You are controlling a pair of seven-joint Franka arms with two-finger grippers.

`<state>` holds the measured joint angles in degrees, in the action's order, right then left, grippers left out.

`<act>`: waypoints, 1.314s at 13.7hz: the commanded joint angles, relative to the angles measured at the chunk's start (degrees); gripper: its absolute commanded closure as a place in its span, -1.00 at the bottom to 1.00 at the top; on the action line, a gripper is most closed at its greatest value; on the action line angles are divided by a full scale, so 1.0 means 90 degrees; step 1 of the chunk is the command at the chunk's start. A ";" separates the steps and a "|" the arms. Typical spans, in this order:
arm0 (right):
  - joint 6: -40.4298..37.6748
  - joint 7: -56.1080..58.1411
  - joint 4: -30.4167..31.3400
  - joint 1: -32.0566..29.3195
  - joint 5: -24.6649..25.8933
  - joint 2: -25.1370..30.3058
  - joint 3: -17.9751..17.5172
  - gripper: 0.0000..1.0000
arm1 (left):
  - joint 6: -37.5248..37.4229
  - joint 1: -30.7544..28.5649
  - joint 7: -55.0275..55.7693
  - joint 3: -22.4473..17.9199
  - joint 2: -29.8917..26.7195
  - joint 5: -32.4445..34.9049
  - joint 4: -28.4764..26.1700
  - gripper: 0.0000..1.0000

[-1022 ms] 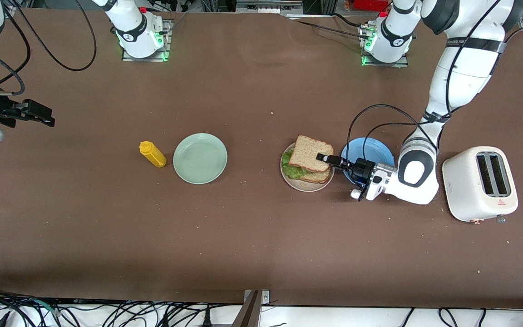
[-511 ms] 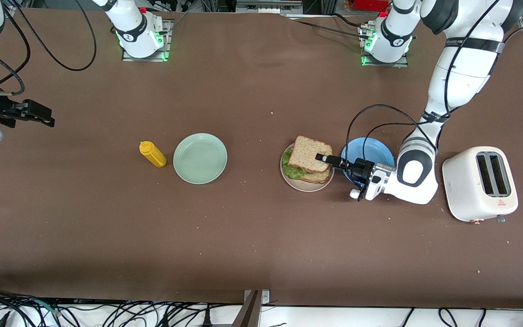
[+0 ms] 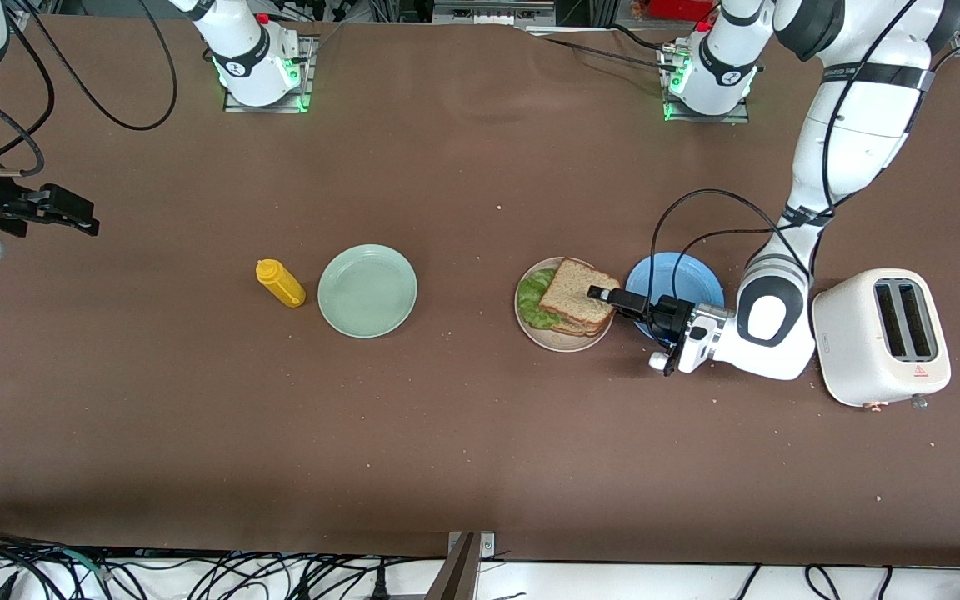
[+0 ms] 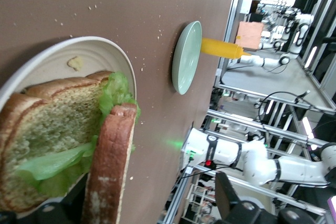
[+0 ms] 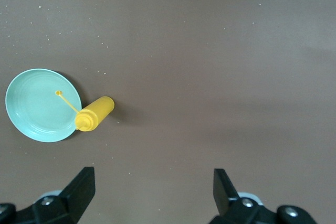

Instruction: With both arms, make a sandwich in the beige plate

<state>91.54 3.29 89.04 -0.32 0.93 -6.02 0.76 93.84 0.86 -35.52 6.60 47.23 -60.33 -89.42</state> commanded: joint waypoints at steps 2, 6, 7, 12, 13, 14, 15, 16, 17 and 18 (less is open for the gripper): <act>-0.0044 -0.0005 -0.0157 -0.0023 -0.0006 -0.0054 -0.0045 -1.00 | 0.0003 0.0012 0.0137 -0.0050 -0.0286 0.1066 0.0403 -1.00; -0.0044 -0.0005 -0.0148 -0.0023 0.0004 -0.0054 -0.0045 -1.00 | -0.0017 0.0022 0.0703 -0.0041 -0.0414 0.2374 0.1076 -1.00; -0.0044 -0.0005 -0.0157 -0.0023 0.0014 -0.0054 -0.0045 -1.00 | -0.0036 0.0003 0.0772 -0.0040 -0.0453 0.2697 0.1262 -1.00; -0.0044 -0.0005 -0.0157 -0.0023 0.0004 -0.0054 -0.0045 -1.00 | -0.0066 -0.0163 0.0822 -0.0099 -0.1038 0.3616 0.1371 -1.00; -0.0044 -0.0005 -0.0157 -0.0023 0.0014 -0.0054 -0.0045 -1.00 | -0.0075 -0.0164 0.0880 -0.0147 -0.1174 0.3821 0.1371 -1.00; -0.0044 -0.0005 -0.0148 -0.0023 -0.0005 -0.0054 -0.0045 -1.00 | -0.0076 -0.0164 0.1006 -0.0158 -0.1321 0.4113 0.1371 -1.00; -0.0044 -0.0005 -0.0157 -0.0014 -0.0015 -0.0054 -0.0045 -1.00 | -0.0076 -0.0164 0.1133 -0.0158 -0.1486 0.4512 0.1371 -1.00; -0.0044 -0.0005 -0.0148 -0.0014 -0.0006 -0.0054 -0.0055 -1.00 | -0.0076 -0.0173 0.1289 -0.0148 -0.1701 0.4913 0.1361 -1.00; -0.0044 -0.0005 -0.0148 -0.0014 -0.0005 -0.0054 -0.0055 -1.00 | -0.0085 -0.0173 0.1416 -0.0158 -0.1877 0.5226 0.1361 -1.00; -0.0044 -0.0005 -0.0157 -0.0014 -0.0015 -0.0054 -0.0045 -1.00 | -0.0124 -0.0183 0.1495 -0.0177 -0.2053 0.5480 0.1361 -1.00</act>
<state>91.58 3.29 89.01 -0.25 0.93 -6.05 0.65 93.69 -0.91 -24.34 5.36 32.68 -15.52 -76.25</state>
